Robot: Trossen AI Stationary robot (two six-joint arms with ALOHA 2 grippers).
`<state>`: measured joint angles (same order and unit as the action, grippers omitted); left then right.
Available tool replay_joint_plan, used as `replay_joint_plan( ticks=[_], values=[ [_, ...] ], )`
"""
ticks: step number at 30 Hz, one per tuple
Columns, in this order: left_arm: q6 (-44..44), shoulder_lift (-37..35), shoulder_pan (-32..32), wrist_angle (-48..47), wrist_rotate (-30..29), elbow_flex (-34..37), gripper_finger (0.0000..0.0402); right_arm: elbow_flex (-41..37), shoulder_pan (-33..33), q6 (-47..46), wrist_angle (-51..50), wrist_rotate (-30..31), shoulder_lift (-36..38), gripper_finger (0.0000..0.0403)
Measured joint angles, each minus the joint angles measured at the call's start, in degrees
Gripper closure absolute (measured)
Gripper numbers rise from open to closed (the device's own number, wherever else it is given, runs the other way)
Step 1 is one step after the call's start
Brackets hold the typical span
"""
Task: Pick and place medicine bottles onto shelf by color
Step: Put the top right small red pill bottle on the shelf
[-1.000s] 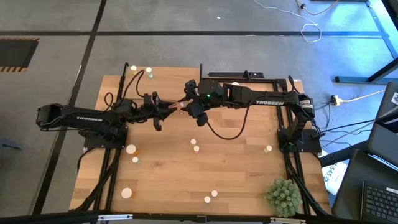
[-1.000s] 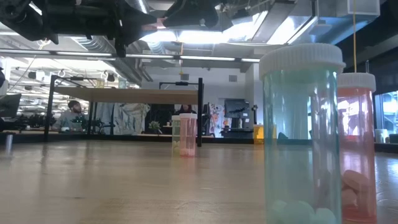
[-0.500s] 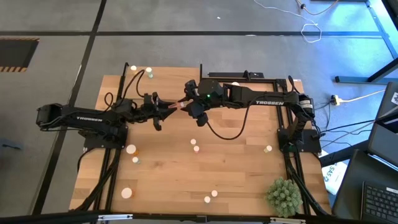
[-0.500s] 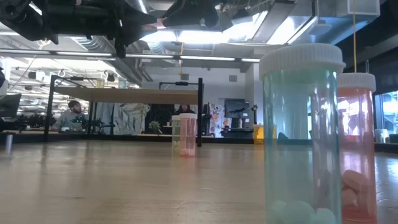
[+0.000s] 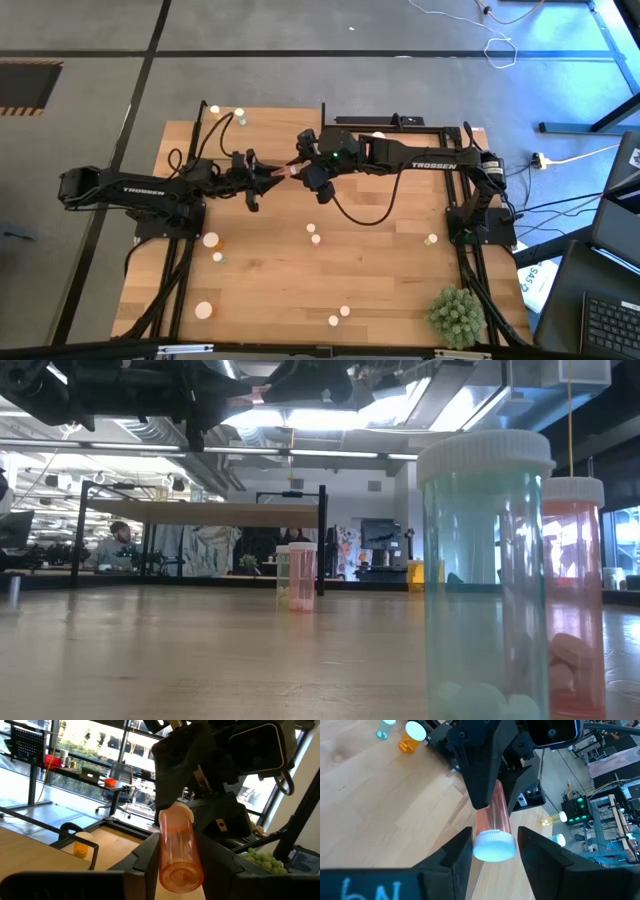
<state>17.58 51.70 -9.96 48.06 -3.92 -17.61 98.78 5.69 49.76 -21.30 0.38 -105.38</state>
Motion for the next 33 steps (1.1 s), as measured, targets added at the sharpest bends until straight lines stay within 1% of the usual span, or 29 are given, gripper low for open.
replay_joint_plan(
  ticks=[6, 16, 29, 33],
  values=[
    [-0.09, 0.0, 0.0, 0.01, 0.0, 0.0, 0.0294, 0.0, -0.01, -0.2, 0.0, 0.0, 0.0, 0.0244],
    [-0.11, 0.0, 0.0, 0.03, -0.02, 0.0, 0.0294, -0.01, -0.02, -0.22, 0.0, -0.02, 0.0, 0.0278],
    [1.69, 0.0, 0.0, 0.03, 0.0, 0.0, 0.0293, -0.02, -0.02, -0.24, 0.04, -0.04, 0.0, 0.0278],
    [1.91, 0.0, 0.0, 0.01, 0.0, 0.0, 0.0281, -0.02, -0.02, -0.24, 0.08, -0.04, 0.0, 0.0278]
  ],
)
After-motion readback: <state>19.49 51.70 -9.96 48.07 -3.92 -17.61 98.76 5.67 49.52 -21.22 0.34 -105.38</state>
